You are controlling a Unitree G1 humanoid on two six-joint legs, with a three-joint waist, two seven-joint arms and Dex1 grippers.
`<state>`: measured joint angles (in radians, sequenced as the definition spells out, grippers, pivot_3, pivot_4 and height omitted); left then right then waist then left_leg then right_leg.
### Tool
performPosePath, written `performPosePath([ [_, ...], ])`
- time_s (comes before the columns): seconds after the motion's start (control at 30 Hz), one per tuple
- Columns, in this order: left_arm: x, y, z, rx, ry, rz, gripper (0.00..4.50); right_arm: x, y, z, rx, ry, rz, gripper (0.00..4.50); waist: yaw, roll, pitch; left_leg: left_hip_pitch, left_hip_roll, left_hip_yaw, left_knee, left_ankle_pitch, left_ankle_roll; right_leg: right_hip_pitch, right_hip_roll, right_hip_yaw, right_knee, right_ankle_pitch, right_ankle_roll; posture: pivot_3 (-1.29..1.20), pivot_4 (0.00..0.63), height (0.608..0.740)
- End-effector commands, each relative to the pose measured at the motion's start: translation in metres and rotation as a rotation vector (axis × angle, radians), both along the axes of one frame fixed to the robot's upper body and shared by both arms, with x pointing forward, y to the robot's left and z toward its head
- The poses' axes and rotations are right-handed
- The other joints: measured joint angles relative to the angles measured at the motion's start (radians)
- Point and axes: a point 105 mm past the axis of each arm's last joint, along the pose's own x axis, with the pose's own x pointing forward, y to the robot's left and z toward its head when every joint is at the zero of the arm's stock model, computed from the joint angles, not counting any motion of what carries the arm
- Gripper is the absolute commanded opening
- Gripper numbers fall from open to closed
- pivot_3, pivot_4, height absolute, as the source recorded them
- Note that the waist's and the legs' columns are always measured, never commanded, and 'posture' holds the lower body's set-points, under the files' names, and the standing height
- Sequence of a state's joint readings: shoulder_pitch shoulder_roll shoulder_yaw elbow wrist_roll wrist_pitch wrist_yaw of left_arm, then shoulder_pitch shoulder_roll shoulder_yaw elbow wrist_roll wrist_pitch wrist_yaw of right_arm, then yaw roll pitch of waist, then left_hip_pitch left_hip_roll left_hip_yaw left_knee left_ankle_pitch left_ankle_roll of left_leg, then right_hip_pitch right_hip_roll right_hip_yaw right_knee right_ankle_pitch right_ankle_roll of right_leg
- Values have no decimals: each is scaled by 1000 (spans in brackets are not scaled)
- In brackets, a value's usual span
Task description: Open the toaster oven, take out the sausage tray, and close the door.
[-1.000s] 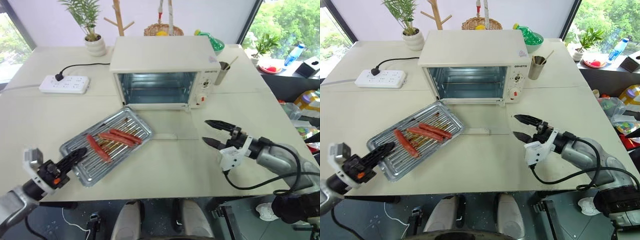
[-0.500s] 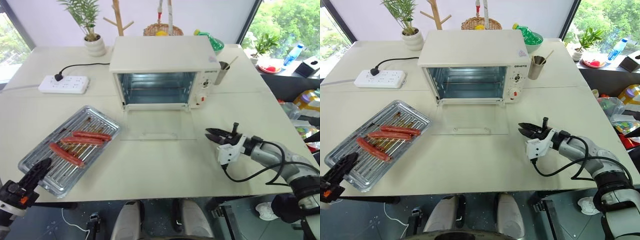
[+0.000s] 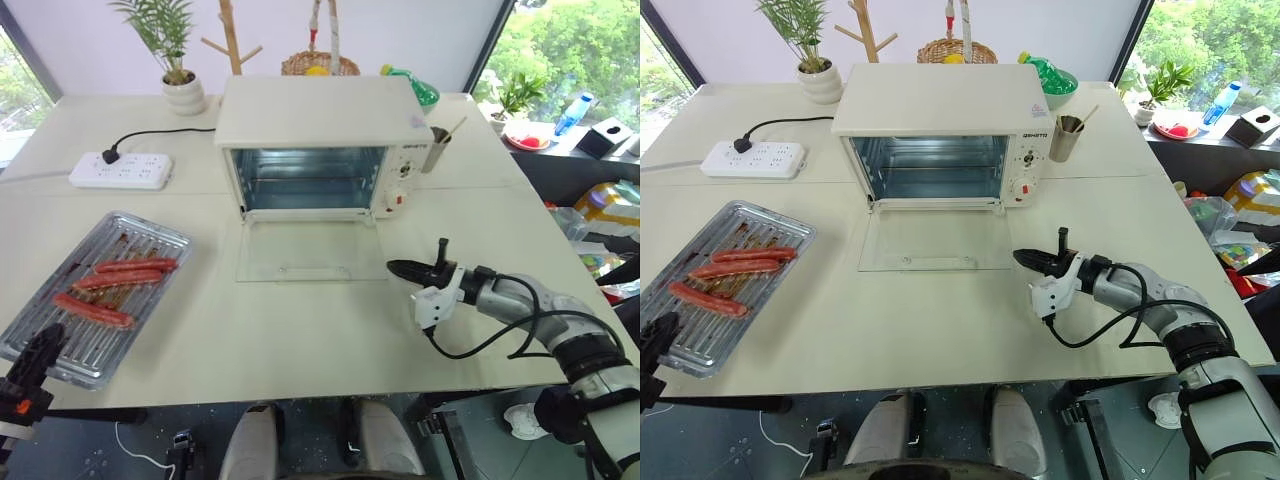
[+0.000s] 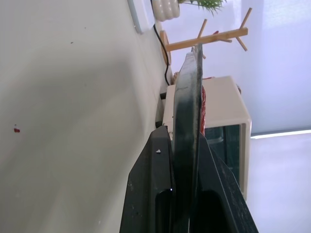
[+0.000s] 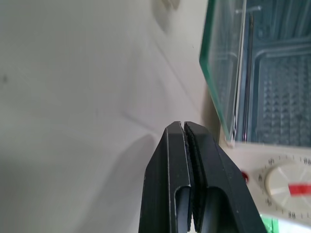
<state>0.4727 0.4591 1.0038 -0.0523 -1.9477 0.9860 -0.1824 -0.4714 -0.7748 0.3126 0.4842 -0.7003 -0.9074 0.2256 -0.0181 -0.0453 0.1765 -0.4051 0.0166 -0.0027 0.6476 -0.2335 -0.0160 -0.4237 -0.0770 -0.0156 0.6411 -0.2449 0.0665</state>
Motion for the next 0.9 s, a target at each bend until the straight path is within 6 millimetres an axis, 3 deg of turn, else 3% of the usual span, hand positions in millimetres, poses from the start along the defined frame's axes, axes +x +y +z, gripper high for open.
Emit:
performPosePath([
  [0.03,6,-1,17,37,-51,-8,0,-1,22,21,69,-54,65,69,1,0,0,0,0,0,0,0,0,0,0,0,0,0,0,0,150,740],
  [0.27,11,-2,16,40,-27,-37,0,17,34,103,243,-275,32,69,5,4,2,-1,-1,1,0,0,0,-1,-1,0,0,0,0,0,150,740],
  [0.43,20,-23,5,20,17,-144,0,31,41,140,328,-364,-22,69,8,4,2,-1,-1,0,-1,0,0,-1,-1,0,-1,0,0,0,150,740],
  [0.6,38,-70,-5,14,65,-416,0,21,45,134,343,-312,-23,69,16,4,2,-3,-2,-1,-1,0,0,0,-3,0,-3,0,0,0,150,740],
  [0.9,88,-128,6,95,75,-922,0,-30,29,101,313,-150,-58,69,31,8,4,-3,-4,-1,-1,0,0,0,0,-3,-4,0,0,0,150,740],
])
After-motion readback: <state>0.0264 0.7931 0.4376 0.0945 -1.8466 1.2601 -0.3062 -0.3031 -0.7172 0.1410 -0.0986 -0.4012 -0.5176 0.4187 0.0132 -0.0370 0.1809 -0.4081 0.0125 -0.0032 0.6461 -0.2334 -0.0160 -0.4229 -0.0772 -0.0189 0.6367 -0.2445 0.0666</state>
